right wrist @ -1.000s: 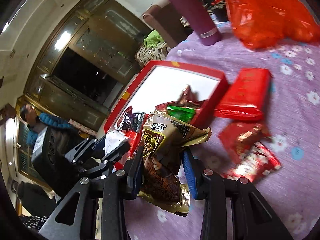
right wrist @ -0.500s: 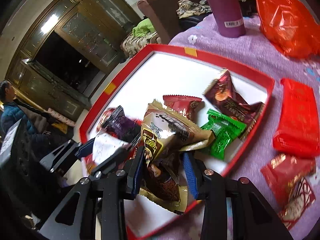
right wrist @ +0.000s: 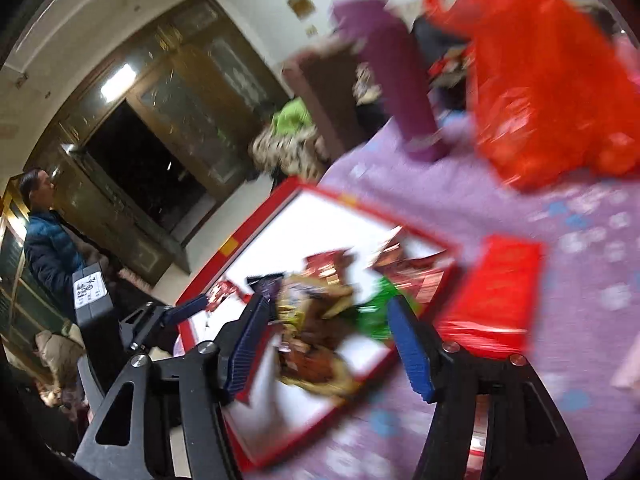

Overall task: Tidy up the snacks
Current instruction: 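Grasp the pink Lotso packet with the right gripper while the left grasps a red-white packet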

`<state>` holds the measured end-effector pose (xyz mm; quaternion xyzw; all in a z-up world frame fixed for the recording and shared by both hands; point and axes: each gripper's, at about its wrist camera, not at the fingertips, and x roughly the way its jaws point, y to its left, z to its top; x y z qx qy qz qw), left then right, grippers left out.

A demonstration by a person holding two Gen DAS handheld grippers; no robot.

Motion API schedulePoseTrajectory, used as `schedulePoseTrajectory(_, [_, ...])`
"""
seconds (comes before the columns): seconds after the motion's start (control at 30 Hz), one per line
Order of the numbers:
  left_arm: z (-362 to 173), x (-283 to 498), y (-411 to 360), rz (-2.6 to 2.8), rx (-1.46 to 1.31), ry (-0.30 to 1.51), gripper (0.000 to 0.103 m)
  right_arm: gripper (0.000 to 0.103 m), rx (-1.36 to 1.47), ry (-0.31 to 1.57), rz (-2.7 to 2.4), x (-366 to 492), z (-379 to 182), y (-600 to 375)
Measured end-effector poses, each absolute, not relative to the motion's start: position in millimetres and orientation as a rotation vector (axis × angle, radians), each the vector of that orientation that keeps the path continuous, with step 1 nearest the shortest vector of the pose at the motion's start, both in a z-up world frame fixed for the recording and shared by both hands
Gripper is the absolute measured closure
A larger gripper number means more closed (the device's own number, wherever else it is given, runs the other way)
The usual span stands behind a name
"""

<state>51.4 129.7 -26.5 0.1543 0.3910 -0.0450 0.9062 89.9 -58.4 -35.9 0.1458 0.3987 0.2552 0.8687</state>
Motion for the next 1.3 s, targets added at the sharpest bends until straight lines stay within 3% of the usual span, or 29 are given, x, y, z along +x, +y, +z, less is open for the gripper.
schedulePoseTrajectory(0.1, [-10, 41, 117, -0.151, 0.312, 0.768, 0.022, 0.038, 0.314, 0.786, 0.442, 73, -28, -118])
schedulePoseTrajectory(0.27, [-2, 19, 67, -0.323, 0.365, 0.746, 0.021, 0.035, 0.492, 0.737, 0.3, 58, -33, -228])
schedulePoseTrajectory(0.43, [-10, 11, 11, -0.479, 0.39, 0.775, 0.021, 0.035, 0.62, 0.85, 0.181, 71, -69, -282])
schedulePoseTrajectory(0.6, [-30, 17, -31, -0.554, 0.421, 0.846, 0.022, 0.036, 0.693, 0.902, 0.194, 81, -87, -291])
schedulePoseTrajectory(0.93, [-64, 25, -68, -0.636, 0.401, 0.962, 0.022, 0.035, 0.55, 1.083, 0.206, 83, -96, -269])
schedulePoseTrajectory(1.13, [-69, 34, -63, -0.642, 0.355, 0.994, 0.045, 0.035, 0.335, 1.113, 0.169, 79, -93, -239])
schedulePoseTrajectory(1.3, [-66, 40, -59, -0.635, 0.319, 1.001, 0.067, 0.048, 0.166, 1.121, 0.088, 79, -94, -220])
